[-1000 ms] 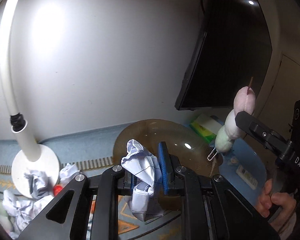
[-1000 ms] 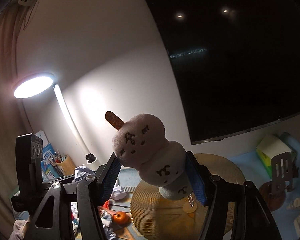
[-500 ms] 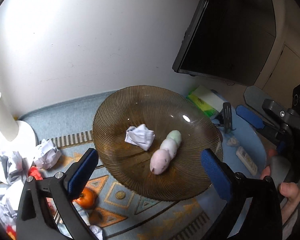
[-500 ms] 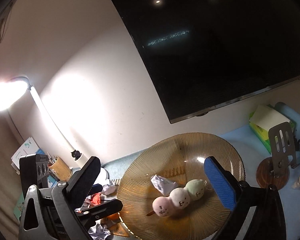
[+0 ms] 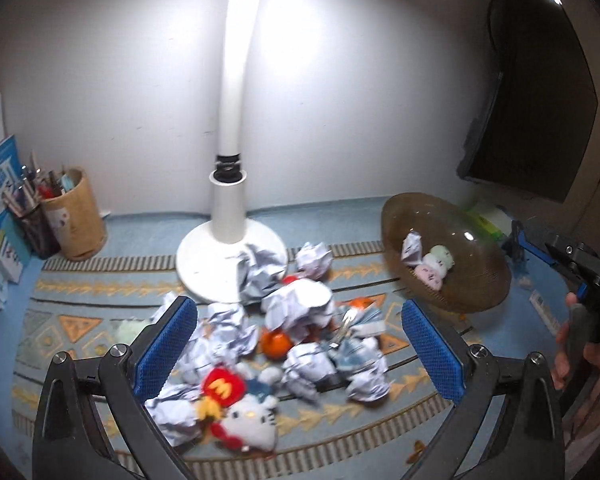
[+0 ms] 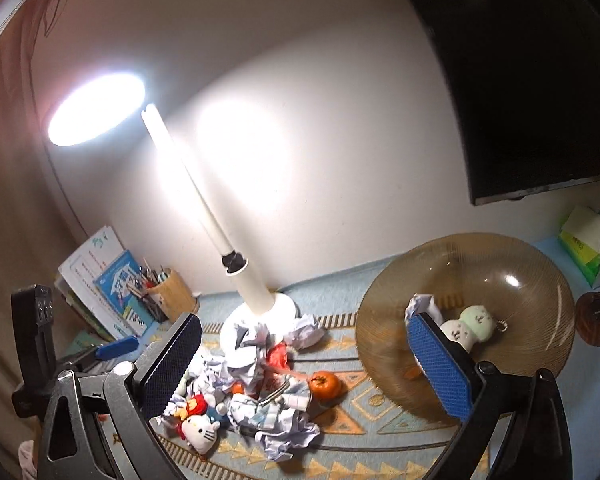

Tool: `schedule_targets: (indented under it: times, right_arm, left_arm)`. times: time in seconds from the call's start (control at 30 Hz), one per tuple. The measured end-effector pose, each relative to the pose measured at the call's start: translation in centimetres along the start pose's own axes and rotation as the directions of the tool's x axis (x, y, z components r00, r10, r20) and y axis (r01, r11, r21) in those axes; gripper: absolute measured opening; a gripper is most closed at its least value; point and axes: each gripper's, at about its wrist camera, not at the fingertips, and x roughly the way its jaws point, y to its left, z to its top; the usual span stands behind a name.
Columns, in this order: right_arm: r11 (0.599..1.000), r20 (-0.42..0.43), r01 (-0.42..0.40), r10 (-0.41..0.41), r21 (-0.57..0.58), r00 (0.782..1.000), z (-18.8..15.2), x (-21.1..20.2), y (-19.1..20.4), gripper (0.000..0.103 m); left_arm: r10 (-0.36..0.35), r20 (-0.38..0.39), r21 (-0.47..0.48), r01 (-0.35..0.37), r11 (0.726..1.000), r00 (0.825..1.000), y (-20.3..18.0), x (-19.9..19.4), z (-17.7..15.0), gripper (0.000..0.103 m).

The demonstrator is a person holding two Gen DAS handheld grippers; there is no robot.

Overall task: Organize objects
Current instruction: 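Return both tools to the pile and lower them toward paper balls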

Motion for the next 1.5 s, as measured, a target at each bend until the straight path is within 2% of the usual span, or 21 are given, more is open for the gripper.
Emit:
schedule_targets:
  times: [0.17, 0.33, 0.43, 0.53, 0.63, 0.67, 0.73, 0.77, 0.87, 0.93, 1.0, 1.27, 1.4, 1.5]
  right_arm:
    - [0.995, -0.13, 0.047, -0.058, -0.089, 0.99, -5.6, 4.0, 2.5, 0.103]
    - [0.981, -0.246, 0.091, -0.132, -0.171, 0.96, -11.0, 7.8, 2.9, 0.103]
    - [0.974, -0.292, 0.108, -0.163, -0.197, 0.942, -12.8, 9.6, 2.6, 0.103]
    - [0.972, -0.32, 0.118, -0.179, -0.201, 0.93, -13.6, 11.1, 2.2, 0.103]
    - [0.981, -0.351, 0.094, -0.149, -0.168, 0.925, -14.0, 12.6, 1.7, 0.103]
    - [0.984, -0.378, 0.086, -0.139, -0.154, 0.915, -14.3, 13.2, 1.5, 0.103]
    - [0.982, -0.371, 0.08, -0.139, -0.171, 0.918, -14.3, 13.3, 1.8, 0.103]
    - [0.98, -0.371, 0.089, -0.15, -0.176, 0.917, -14.3, 13.4, 1.8, 0.103]
    - [0.974, -0.374, 0.105, -0.175, -0.2, 0.911, -14.4, 13.4, 2.0, 0.103]
    - [0.971, -0.376, 0.112, -0.186, -0.21, 0.908, -14.5, 13.4, 2.1, 0.103]
    - [0.973, -0.375, 0.107, -0.178, -0.202, 0.91, -14.4, 13.2, 2.0, 0.103]
    - [0.994, -0.356, 0.048, -0.082, -0.103, 0.931, -14.0, 12.0, 0.6, 0.103]
    - [0.99, -0.361, 0.064, -0.107, -0.128, 0.926, -14.2, 11.9, 1.0, 0.103]
    - [0.986, -0.365, 0.075, -0.125, -0.148, 0.923, -14.2, 12.1, 1.3, 0.103]
  left_arm:
    - [0.109, -0.076, -0.034, -0.112, 0.993, 0.991, 4.8, 1.3, -5.9, 0.102]
    - [0.194, -0.149, -0.019, -0.199, 0.98, 0.97, 7.1, 3.9, -10.4, 0.102]
    - [0.238, -0.162, 0.011, -0.239, 0.971, 0.958, 7.0, 5.5, -11.3, 0.102]
    - [0.239, -0.154, 0.005, -0.241, 0.97, 0.959, 6.9, 6.4, -11.1, 0.103]
    - [0.224, -0.14, -0.018, -0.229, 0.973, 0.964, 7.0, 7.0, -10.5, 0.102]
    - [0.213, -0.143, -0.027, -0.219, 0.975, 0.966, 7.0, 7.3, -10.5, 0.102]
    - [0.252, -0.135, -0.023, -0.258, 0.966, 0.958, 6.9, 7.7, -10.9, 0.103]
    - [0.273, -0.159, -0.029, -0.281, 0.959, 0.949, 7.2, 8.1, -10.9, 0.103]
    - [0.267, -0.208, -0.103, -0.292, 0.951, 0.941, 8.8, 8.8, -11.1, 0.103]
    - [0.278, -0.217, -0.09, -0.303, 0.949, 0.936, 8.6, 8.9, -11.1, 0.103]
    - [0.278, -0.217, -0.074, -0.3, 0.951, 0.936, 8.2, 8.9, -11.0, 0.103]
    - [0.277, -0.199, -0.108, -0.302, 0.947, 0.94, 8.8, 8.4, -11.0, 0.102]
    - [0.336, -0.102, -0.108, -0.346, 0.932, 0.936, 8.3, 6.4, -10.8, 0.102]
    - [0.379, -0.014, -0.04, -0.38, 0.924, 0.925, 6.6, 5.3, -10.7, 0.102]
